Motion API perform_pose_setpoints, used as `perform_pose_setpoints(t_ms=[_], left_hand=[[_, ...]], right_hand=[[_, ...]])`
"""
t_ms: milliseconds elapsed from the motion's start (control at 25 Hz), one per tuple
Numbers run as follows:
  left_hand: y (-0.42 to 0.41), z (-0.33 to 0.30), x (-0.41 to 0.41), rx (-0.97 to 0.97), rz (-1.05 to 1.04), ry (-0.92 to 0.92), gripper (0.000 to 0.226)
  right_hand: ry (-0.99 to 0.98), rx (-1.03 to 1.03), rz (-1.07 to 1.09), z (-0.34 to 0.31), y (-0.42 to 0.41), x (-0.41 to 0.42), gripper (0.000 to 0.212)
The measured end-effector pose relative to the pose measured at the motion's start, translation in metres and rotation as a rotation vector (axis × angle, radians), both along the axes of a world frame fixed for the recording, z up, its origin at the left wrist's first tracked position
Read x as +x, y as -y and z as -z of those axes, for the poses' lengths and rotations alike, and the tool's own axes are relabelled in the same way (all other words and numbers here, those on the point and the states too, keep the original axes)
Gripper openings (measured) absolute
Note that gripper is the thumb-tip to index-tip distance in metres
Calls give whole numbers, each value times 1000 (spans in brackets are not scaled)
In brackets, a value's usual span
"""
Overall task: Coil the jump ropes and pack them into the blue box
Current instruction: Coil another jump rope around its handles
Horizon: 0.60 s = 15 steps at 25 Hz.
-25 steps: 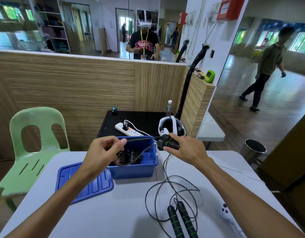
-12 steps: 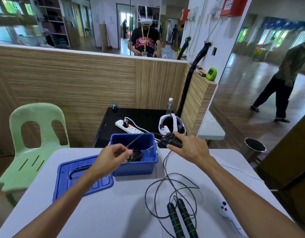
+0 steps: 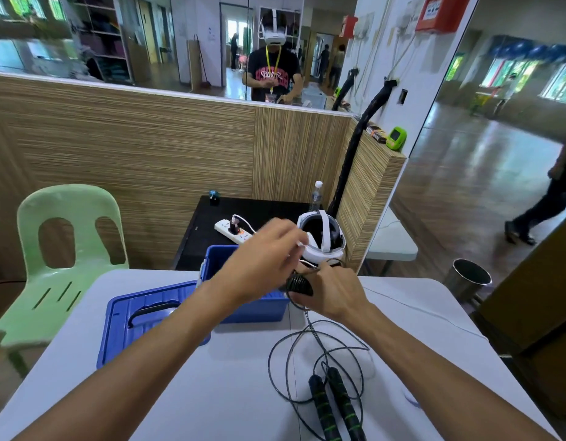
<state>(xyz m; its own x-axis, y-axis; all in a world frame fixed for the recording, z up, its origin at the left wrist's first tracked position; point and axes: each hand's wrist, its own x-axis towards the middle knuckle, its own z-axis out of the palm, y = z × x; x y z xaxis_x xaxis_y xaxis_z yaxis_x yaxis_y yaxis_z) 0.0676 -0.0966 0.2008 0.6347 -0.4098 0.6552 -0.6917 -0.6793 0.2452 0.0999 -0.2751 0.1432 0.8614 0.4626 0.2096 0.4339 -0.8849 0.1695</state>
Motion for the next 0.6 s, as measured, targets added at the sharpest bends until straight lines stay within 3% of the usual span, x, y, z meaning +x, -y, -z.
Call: perform_pose_setpoints(t_ms=[120, 240, 440, 600], left_hand=[[18, 16, 14, 197, 99, -347, 26], [9, 24, 29, 72, 126, -670, 30], [-3, 30, 38, -100, 149, -554, 15], [-2, 24, 42, -438, 97, -945, 24]], right_hand=[[-9, 8, -14, 3, -5, -4, 54], [33, 7, -39, 1, -1, -5, 59], [37, -12, -41, -4, 3, -8, 58], [39, 15, -82, -2, 3, -8, 67]])
